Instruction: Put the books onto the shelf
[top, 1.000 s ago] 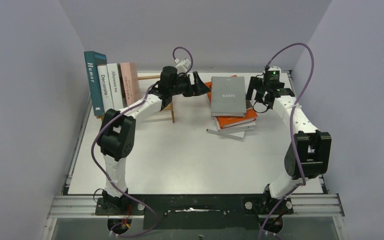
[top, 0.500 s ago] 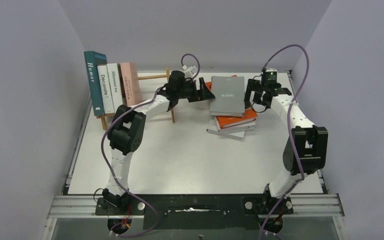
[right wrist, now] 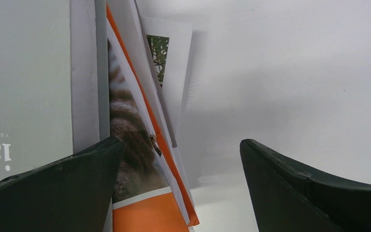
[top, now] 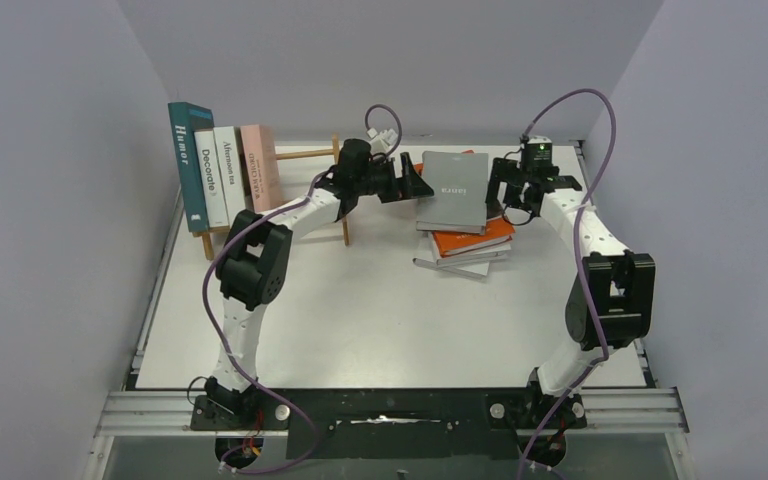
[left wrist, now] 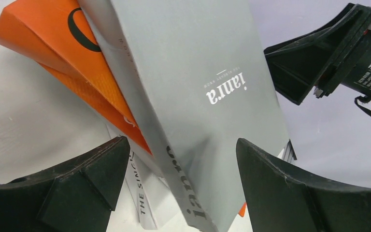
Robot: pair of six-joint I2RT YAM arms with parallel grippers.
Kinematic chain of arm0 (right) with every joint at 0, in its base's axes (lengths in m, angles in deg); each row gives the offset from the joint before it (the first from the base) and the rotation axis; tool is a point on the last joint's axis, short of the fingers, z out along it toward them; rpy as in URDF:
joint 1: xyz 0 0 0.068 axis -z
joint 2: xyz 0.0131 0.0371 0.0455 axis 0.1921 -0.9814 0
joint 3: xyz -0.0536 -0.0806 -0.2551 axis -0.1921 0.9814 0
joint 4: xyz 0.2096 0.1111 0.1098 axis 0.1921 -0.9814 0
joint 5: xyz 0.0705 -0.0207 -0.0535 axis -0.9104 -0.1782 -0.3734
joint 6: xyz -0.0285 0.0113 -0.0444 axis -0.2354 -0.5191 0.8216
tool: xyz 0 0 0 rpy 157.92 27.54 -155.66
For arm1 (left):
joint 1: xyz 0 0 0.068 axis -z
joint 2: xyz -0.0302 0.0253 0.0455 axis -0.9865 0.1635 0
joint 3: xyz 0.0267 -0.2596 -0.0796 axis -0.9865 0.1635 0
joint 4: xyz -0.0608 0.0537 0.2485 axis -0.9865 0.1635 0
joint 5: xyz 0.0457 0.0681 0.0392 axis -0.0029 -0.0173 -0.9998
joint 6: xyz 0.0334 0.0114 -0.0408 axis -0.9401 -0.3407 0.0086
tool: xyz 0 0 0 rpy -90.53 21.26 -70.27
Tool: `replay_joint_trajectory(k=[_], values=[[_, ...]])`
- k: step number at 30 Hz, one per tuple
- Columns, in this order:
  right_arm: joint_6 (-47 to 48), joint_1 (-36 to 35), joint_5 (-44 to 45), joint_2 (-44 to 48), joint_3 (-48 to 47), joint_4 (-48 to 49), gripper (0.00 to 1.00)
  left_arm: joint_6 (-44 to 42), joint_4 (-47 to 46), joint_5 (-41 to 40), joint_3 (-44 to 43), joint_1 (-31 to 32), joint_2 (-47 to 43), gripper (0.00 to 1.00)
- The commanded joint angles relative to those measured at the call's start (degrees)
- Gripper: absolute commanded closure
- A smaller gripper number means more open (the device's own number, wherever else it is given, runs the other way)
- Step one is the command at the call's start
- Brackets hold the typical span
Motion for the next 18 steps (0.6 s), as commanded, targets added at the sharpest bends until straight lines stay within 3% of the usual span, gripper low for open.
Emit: replay_joint_trajectory(k=[1, 18], values=[[1.2, -1.1, -0.5, 1.2, -2.1, 2.7, 0.02, 1.9, -5.3, 3.4, -1.1, 0.1, 0.4, 0.18], [2.0, -2.2, -1.6, -0.4, -2.7, 3.7, 0.02, 1.9, -2.8, 4.7, -2.9, 0.0, 3.3, 0.18]])
